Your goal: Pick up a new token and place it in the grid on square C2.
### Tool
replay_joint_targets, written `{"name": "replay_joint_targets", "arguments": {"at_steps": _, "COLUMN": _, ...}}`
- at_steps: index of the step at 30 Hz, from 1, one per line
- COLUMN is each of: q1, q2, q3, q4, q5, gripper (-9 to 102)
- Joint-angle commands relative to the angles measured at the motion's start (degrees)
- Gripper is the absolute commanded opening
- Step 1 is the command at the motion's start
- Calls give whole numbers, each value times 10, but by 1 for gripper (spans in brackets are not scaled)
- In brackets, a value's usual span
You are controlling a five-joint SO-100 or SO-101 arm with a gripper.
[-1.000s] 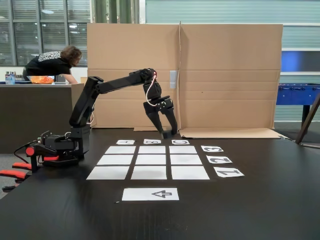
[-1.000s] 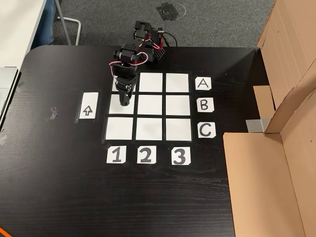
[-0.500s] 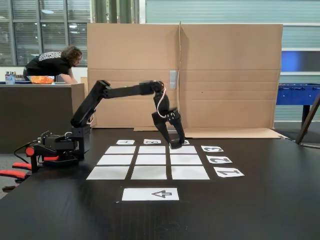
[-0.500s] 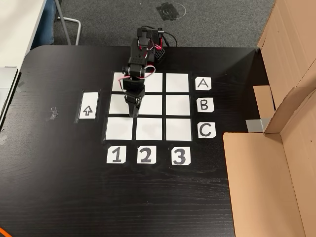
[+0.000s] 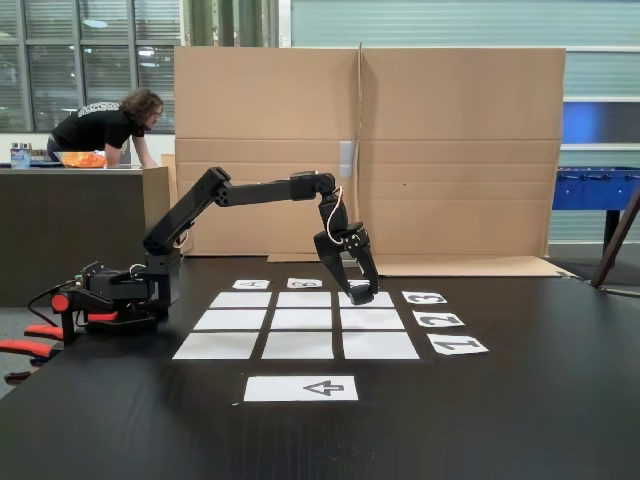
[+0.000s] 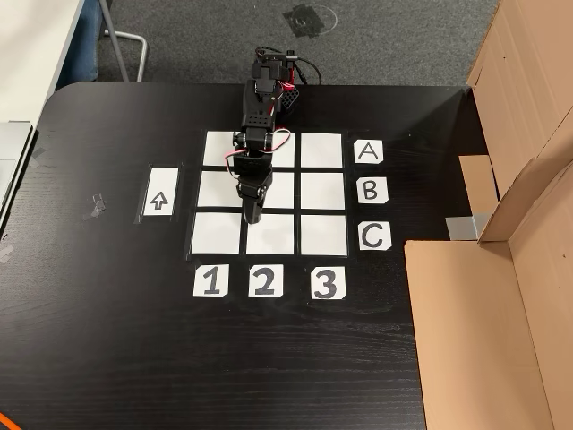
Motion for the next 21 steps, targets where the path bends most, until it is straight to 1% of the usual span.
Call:
{"name": "replay_joint_targets", "arguments": {"at_steps": 1, "q1": -16, "q2": 1, "q3": -23, "q4": -9, "q5": 7, "gripper": -1}}
{"name": "replay_joint_targets", "arguments": {"at_steps": 9, "q1": -38, "q2": -21, "q3": -36, "q4": -16, "q5": 16, "gripper": -1}}
{"name": "replay_joint_targets", "arguments": {"at_steps": 21, "q1": -43, "q2": -45, "q3": -50, "q4": -33, "q5": 22, "gripper": -1}}
